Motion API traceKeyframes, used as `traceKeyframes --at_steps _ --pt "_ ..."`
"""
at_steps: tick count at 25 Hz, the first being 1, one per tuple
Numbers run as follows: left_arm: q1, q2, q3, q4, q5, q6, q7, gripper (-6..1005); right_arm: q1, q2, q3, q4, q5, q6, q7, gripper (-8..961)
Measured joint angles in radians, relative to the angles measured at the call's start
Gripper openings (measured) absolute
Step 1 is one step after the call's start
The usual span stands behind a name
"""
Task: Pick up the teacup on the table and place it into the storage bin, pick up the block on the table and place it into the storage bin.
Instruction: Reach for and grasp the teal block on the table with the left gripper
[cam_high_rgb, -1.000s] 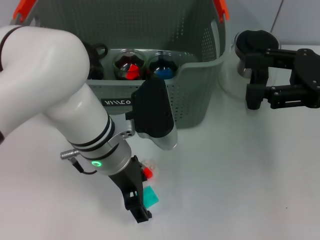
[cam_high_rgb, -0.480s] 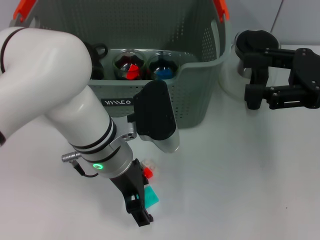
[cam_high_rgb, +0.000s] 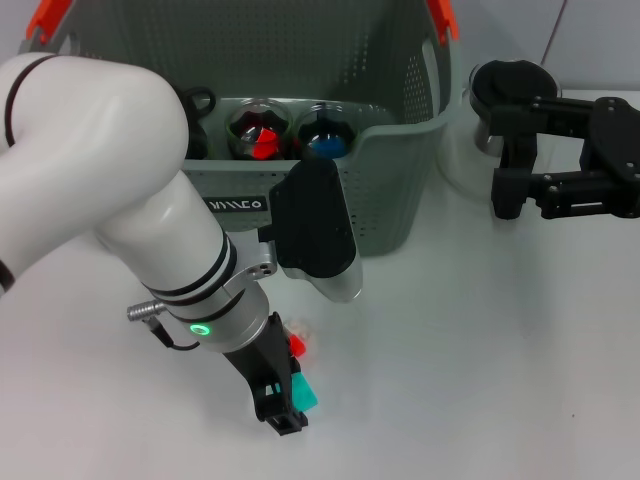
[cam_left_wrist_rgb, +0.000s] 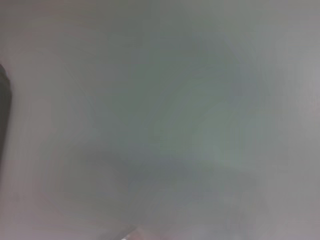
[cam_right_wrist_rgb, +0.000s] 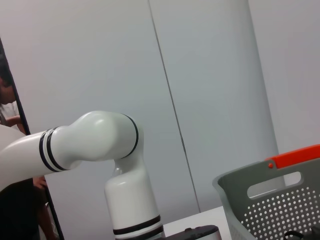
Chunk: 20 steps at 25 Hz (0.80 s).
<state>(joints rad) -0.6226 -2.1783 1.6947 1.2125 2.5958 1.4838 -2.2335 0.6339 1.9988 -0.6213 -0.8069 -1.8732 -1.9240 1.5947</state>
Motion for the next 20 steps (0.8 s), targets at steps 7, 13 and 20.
traceKeyframes --at_steps 7,13,20 --pt "-0.003 0.000 0.001 0.001 0.000 -0.009 -0.001 687 0.000 0.000 0.000 0.000 0.003 0.000 -0.008 928" --pt "-0.003 0.000 0.002 0.000 -0.001 -0.014 -0.002 579 0.000 0.000 0.000 0.000 0.003 -0.001 -0.009 927" --pt "0.000 0.000 0.015 -0.005 -0.001 -0.025 -0.004 578 -0.001 0.000 0.000 0.000 0.003 -0.004 -0.009 928"
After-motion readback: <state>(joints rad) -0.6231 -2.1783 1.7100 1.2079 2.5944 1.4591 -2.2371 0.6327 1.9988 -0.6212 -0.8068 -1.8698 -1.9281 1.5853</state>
